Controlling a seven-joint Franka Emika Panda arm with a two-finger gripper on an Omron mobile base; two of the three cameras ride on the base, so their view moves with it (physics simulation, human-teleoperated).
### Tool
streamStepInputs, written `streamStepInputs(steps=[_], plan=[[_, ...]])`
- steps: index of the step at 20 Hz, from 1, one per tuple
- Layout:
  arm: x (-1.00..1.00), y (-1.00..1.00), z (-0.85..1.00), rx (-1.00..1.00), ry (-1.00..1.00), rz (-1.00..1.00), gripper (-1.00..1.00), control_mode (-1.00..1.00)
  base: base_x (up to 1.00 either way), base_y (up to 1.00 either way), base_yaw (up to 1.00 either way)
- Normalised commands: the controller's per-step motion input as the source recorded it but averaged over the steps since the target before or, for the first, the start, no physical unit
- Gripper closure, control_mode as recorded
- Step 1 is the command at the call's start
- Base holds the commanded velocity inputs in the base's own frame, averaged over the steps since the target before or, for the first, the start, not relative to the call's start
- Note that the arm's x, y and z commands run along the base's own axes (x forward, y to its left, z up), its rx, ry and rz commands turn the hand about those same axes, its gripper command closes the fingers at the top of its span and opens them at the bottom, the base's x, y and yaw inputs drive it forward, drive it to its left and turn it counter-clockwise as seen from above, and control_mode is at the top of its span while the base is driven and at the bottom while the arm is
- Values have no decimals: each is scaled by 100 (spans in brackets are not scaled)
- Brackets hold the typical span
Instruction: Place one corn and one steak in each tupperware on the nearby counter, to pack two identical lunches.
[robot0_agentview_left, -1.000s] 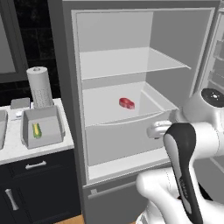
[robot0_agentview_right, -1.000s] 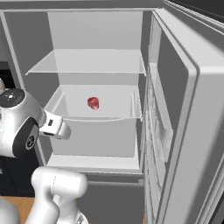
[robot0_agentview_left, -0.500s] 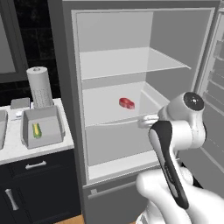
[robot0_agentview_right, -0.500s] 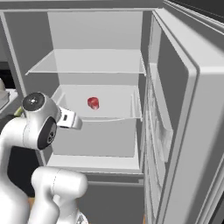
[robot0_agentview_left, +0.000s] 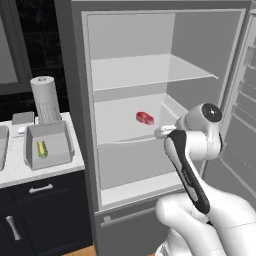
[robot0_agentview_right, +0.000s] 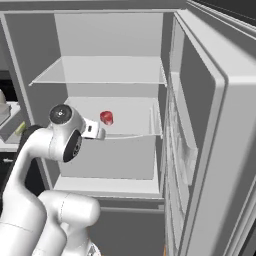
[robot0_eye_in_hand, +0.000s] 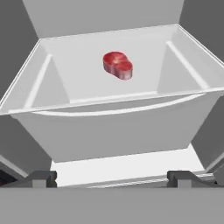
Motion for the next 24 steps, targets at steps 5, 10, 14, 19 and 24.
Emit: streamStepInputs(steps=[5,10,14,19,24], plan=[[43,-3,-1,-5,0,8,-100,-100,0,0,0],[39,0,-2,-12,1,8,-100,-100,0,0,0],[35,-9,-4,-6,1,10,-100,-100,0,0,0],[27,-9,-23,0,5,3,-100,-100,0,0,0],[22,0,-30,0,4,0,-100,-100,0,0,0]])
